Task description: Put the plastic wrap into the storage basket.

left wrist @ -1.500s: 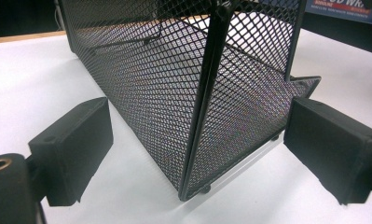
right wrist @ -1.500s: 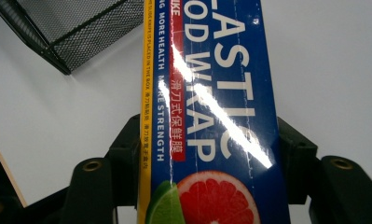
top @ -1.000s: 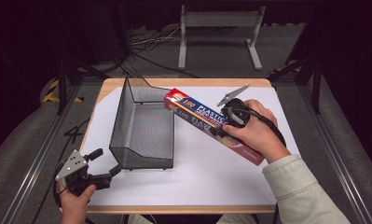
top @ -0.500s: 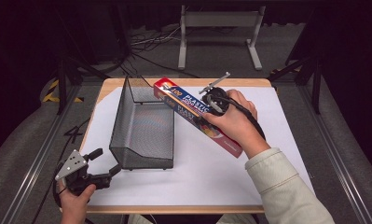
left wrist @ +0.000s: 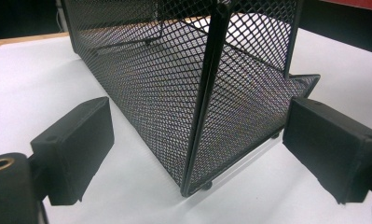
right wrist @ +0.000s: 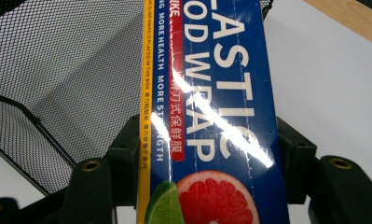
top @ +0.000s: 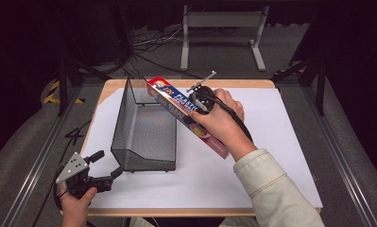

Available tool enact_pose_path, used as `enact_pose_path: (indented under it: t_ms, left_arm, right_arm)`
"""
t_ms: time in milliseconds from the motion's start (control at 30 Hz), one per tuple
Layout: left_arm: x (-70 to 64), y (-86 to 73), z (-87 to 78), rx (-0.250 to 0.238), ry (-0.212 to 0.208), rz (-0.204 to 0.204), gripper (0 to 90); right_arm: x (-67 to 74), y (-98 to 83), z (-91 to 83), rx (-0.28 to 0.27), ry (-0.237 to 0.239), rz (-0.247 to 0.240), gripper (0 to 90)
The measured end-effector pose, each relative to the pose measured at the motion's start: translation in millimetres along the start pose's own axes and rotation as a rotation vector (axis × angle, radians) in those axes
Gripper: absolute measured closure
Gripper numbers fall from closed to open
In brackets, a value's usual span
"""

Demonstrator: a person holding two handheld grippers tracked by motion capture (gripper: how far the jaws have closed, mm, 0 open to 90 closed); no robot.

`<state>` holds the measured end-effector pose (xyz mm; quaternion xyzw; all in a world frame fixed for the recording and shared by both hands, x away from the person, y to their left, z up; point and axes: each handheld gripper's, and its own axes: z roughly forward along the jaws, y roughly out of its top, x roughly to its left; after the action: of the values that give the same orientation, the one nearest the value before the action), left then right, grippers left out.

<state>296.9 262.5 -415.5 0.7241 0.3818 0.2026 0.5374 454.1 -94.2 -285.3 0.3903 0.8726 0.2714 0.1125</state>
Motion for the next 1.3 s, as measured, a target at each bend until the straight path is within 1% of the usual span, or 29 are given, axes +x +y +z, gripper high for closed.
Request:
enact_pose_path:
  t_ms: [133,300,400,467,500,600,633,767,833,867,1033,1067,1233,1300]
  left_arm:
    - [-0.4,-0.6,-0.2,0.001,0.001,-0.001,9.4]
    - [0.3,-1.5,-2.6,0.000,0.005,0.001,9.3]
    - [0.6,-2.6,-4.6,-0.002,0.008,-0.005,9.4]
    - [0.4,-3.1,-5.5,0.000,0.009,-0.007,9.4]
    - [0.5,-3.1,-6.2,0.001,0.010,-0.005,9.4]
    - [0.3,-3.2,-7.3,-0.005,0.012,-0.007,9.4]
    - [0.3,-3.2,-7.3,-0.005,0.012,-0.007,9.4]
    - [0.9,-3.4,-7.3,-0.004,0.012,-0.008,9.4]
    - [0.9,-3.1,-6.9,-0.004,0.009,-0.007,9.4]
    - [0.9,-3.0,-6.7,-0.004,0.009,-0.007,9.4]
    - [0.8,-2.3,-4.3,-0.005,0.002,-0.007,9.4]
    - [0.9,-2.0,-3.9,-0.006,0.001,-0.006,9.4]
    - [1.3,-1.4,-3.6,-0.005,-0.003,-0.006,9.4]
    - [1.4,-1.2,-3.1,-0.008,-0.006,-0.009,9.4]
  right_arm:
    - [6.1,4.6,6.4,0.005,-0.005,-0.005,40.6]
    - [15.0,9.7,14.7,0.015,-0.011,0.001,40.7]
    - [20.7,12.8,19.3,0.022,-0.014,-0.002,40.7]
    - [24.4,15.2,22.6,0.028,-0.017,0.004,40.7]
    - [26.4,16.5,24.4,0.032,-0.022,0.017,40.7]
    - [29.6,19.6,30.8,0.041,-0.034,0.025,40.6]
    - [29.6,19.6,30.8,0.041,-0.034,0.025,40.6]
    - [35.2,24.1,41.7,0.053,-0.033,0.045,40.6]
    - [35.9,24.7,43.1,0.055,-0.032,0.047,40.6]
    - [38.2,26.5,47.3,0.055,-0.034,0.051,40.6]
    - [44.4,29.6,54.6,0.064,-0.043,0.063,40.6]
    - [48.4,30.7,58.6,0.068,-0.042,0.059,40.5]
    - [52.8,31.7,64.8,0.091,-0.042,0.067,40.5]
    - [54.1,32.0,69.3,0.097,-0.051,0.086,40.6]
